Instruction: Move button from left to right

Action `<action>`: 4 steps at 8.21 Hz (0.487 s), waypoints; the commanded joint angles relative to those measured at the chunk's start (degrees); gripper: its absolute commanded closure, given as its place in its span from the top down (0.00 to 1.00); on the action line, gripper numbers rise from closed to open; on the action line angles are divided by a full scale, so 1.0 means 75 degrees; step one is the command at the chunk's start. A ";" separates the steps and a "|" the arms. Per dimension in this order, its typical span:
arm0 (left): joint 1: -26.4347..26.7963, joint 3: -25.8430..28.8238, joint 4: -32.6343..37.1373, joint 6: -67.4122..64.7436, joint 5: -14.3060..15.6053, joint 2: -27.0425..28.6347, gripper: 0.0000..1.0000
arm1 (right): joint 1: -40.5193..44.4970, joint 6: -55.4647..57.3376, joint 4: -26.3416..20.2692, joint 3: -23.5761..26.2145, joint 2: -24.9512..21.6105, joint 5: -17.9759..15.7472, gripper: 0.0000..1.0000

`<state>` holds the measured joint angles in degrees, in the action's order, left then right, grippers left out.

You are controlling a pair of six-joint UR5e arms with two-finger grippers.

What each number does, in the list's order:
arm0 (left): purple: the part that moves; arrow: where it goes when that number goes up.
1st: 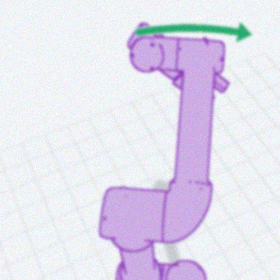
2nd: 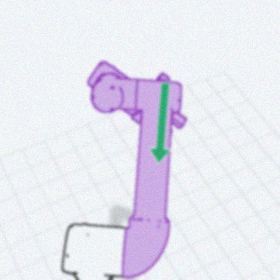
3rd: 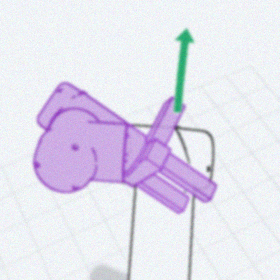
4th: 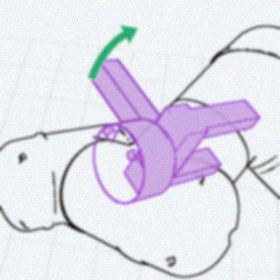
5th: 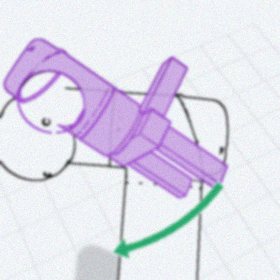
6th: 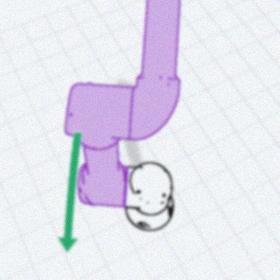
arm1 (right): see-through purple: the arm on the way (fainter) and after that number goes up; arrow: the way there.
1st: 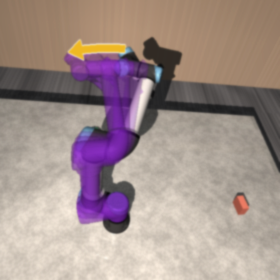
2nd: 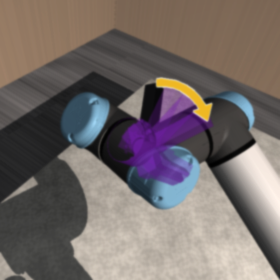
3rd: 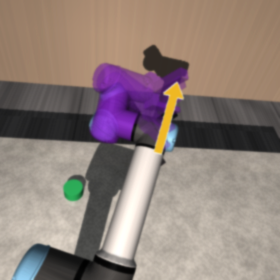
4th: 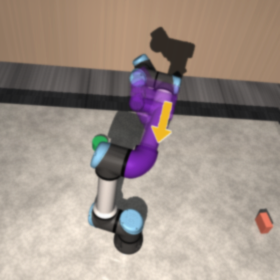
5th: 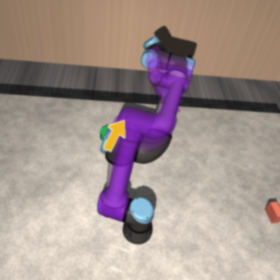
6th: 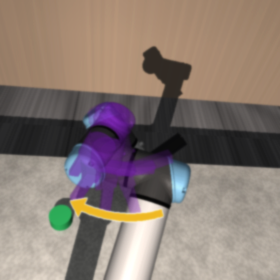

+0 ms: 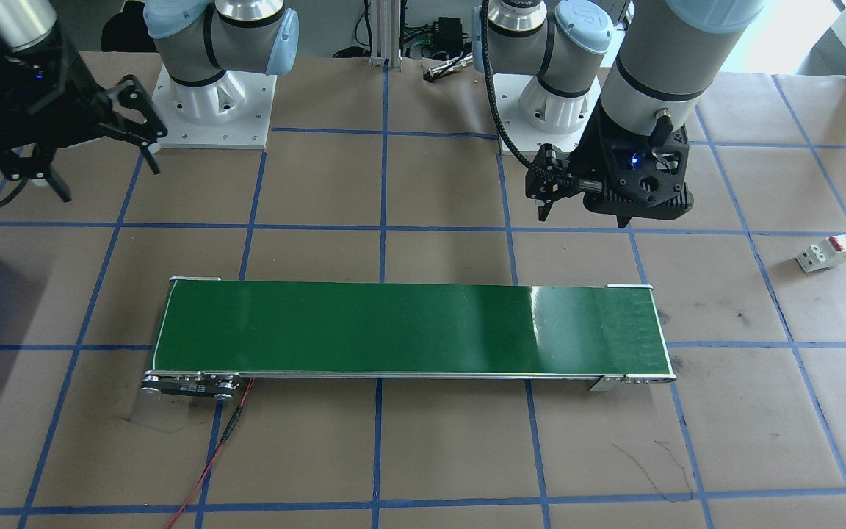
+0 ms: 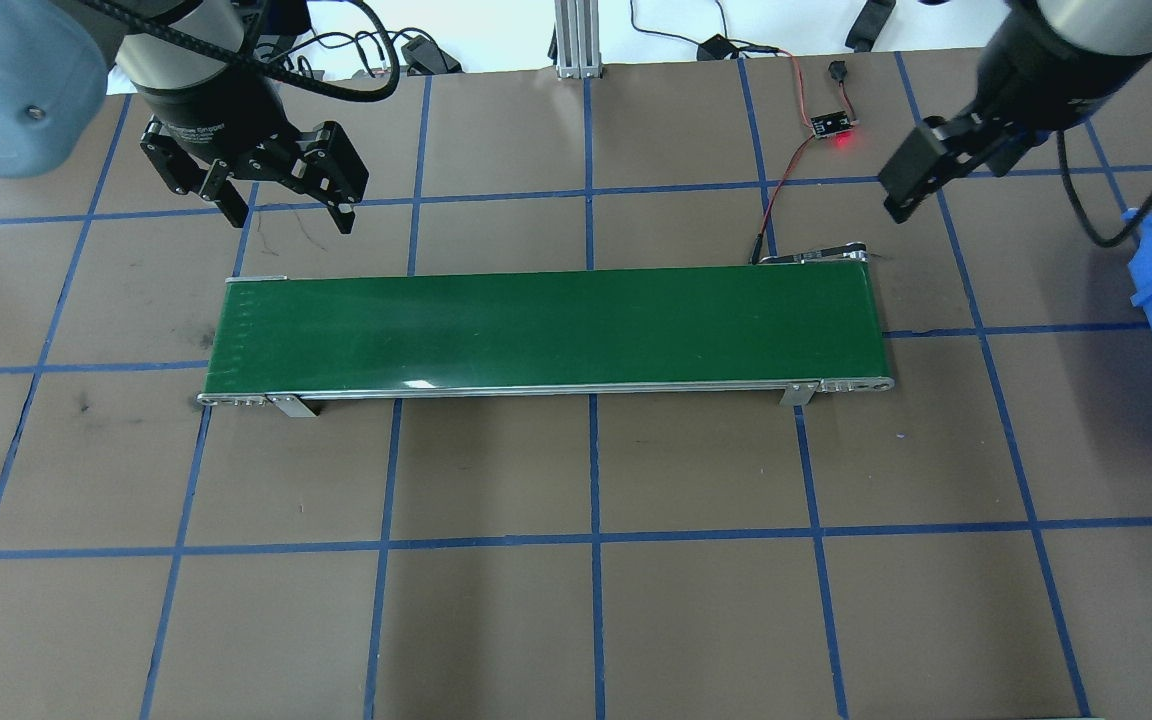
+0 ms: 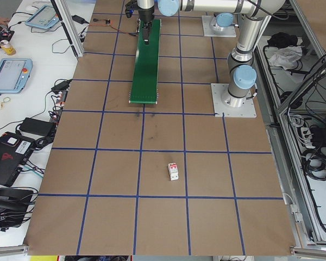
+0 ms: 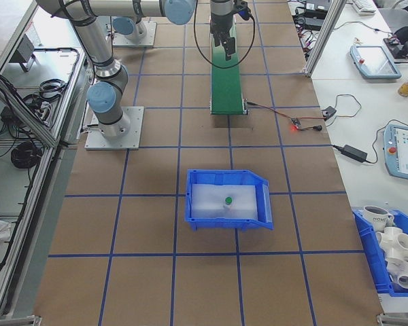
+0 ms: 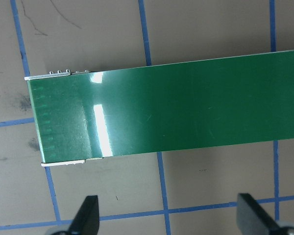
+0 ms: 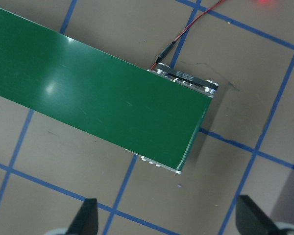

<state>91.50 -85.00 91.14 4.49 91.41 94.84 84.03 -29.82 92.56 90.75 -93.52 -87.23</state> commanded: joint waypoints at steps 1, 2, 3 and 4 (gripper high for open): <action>0.0000 0.0048 0.0000 -0.0001 0.0011 -0.0001 1.00 | 0.1180 0.3052 -0.0060 -0.0006 0.0070 -0.0088 1.00; 0.0000 0.0071 0.0000 -0.0013 0.0000 0.0033 1.00 | 0.1194 0.3444 -0.0118 -0.0006 0.0082 -0.0099 1.00; 0.0011 0.0025 0.0000 -0.0059 -0.0001 0.0011 1.00 | 0.1195 0.3471 -0.0107 -0.0006 0.0094 -0.0122 1.00; 0.0000 0.0036 0.0000 -0.0014 -0.0012 0.0022 1.00 | 0.1195 0.3483 -0.0107 -0.0006 0.0094 -0.0123 1.00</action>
<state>91.51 -84.68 91.14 4.27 91.42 94.95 92.61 -5.64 91.84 90.71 -92.92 -88.03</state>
